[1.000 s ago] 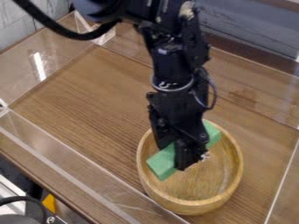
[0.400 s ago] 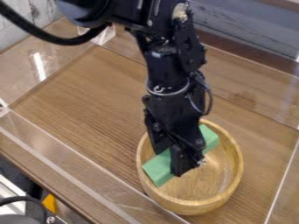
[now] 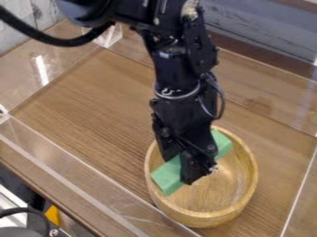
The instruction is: Put the green block in the brown bowl
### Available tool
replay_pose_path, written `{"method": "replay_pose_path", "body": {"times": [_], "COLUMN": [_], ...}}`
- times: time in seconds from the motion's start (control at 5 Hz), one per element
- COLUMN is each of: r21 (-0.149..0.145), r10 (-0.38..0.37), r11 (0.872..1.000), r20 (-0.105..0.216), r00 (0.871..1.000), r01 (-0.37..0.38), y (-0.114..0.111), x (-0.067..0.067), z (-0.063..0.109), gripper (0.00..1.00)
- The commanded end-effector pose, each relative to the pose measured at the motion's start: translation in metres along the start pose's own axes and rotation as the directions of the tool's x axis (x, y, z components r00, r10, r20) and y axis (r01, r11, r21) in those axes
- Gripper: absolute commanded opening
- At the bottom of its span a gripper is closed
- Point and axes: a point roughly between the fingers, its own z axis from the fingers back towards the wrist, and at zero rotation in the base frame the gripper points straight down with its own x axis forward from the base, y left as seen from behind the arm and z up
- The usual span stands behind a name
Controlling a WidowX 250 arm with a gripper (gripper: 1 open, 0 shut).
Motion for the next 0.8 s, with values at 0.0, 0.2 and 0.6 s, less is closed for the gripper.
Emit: {"method": "replay_pose_path", "body": {"times": [0.0,0.2,0.6], "r21": [0.008,0.008,0.001], "r10": [0.039,0.079,0.050], "r11": [0.999,0.997,0.999], "r20": [0.037,0.041,0.025], "r00": [0.999,0.996,0.998], "r01": [-0.039,-0.079,-0.050], "y": [-0.005,-0.011,-0.025], "x": [0.009,0.013,0.013], "z": [0.007,0.007,0.020], "gripper": [0.00,0.00,0.00]}}
